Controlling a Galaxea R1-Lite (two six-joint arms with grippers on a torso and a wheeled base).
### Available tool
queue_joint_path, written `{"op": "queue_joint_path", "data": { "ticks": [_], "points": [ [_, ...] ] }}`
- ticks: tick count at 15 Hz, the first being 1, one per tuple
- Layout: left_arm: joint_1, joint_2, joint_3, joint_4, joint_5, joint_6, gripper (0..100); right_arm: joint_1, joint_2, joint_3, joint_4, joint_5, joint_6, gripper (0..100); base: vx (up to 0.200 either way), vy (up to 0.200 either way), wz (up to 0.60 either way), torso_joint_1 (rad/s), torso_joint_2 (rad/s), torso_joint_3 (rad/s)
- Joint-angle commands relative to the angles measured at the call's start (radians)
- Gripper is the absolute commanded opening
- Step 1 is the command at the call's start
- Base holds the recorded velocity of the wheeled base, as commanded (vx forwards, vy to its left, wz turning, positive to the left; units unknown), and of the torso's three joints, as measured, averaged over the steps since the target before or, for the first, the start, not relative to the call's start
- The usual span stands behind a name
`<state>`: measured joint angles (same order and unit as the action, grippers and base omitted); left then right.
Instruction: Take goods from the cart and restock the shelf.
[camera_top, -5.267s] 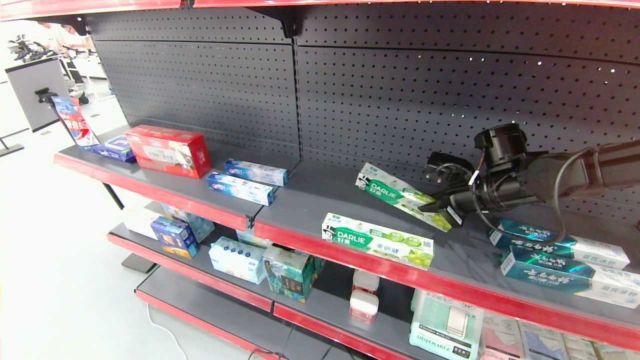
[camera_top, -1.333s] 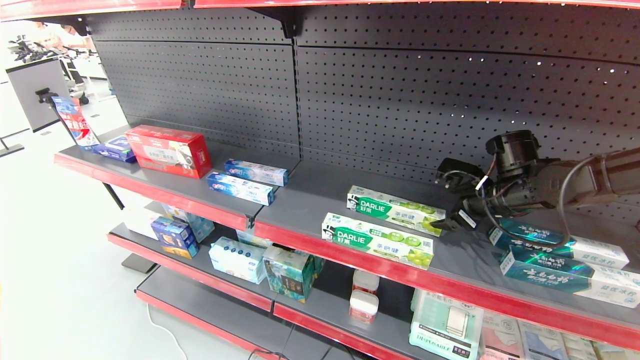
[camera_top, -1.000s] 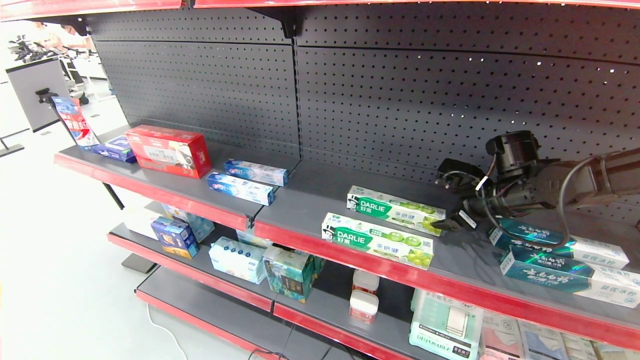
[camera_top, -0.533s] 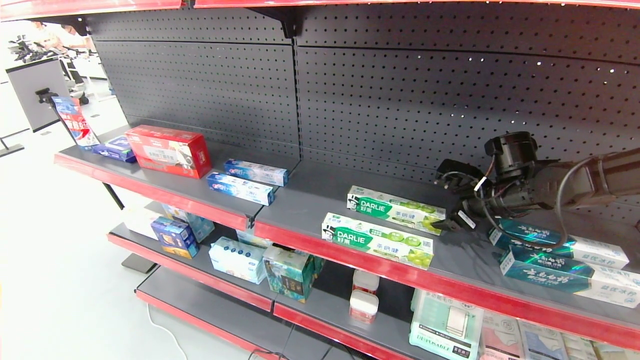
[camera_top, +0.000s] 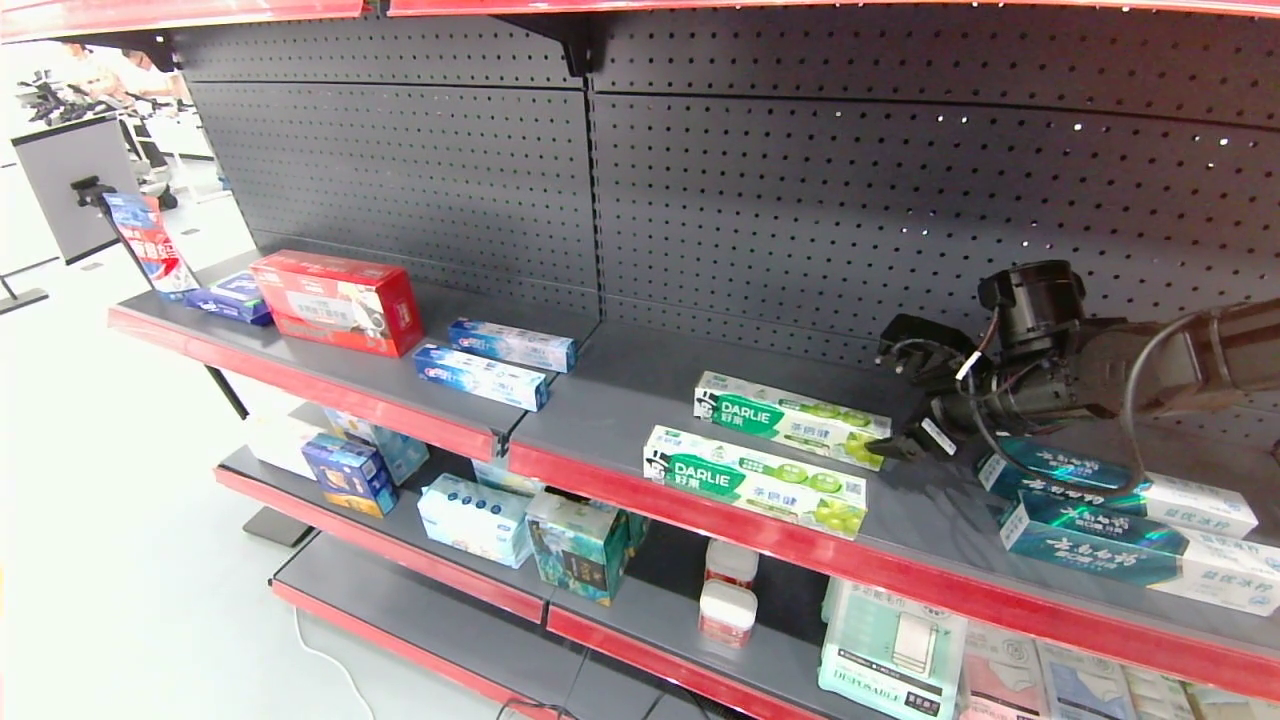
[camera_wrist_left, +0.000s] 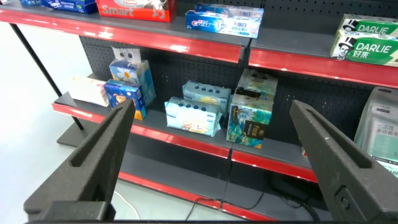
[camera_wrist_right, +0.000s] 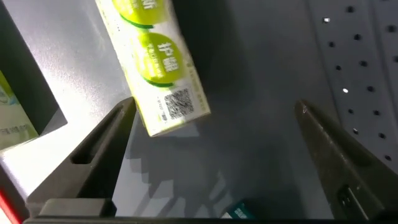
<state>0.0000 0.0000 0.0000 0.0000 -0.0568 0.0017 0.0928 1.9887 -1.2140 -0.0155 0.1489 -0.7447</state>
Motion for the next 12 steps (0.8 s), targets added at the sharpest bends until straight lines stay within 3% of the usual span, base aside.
{"op": "queue_joint_path", "data": {
  "ticks": [1, 4, 12],
  "points": [
    [0.000, 0.000, 0.000, 0.000, 0.000, 0.000, 100, -0.005, -0.033, 0.014, -0.015, 0.001, 0.011, 100, 0.000, 0.000, 0.00, 0.000, 0.00, 0.000],
    [0.000, 0.000, 0.000, 0.000, 0.000, 0.000, 100, -0.002, -0.090, 0.117, -0.098, 0.023, 0.051, 100, 0.000, 0.000, 0.00, 0.000, 0.00, 0.000],
    [0.000, 0.000, 0.000, 0.000, 0.000, 0.000, 100, 0.019, -0.222, 0.225, -0.106, 0.050, 0.137, 100, 0.000, 0.000, 0.00, 0.000, 0.00, 0.000]
  ]
}}
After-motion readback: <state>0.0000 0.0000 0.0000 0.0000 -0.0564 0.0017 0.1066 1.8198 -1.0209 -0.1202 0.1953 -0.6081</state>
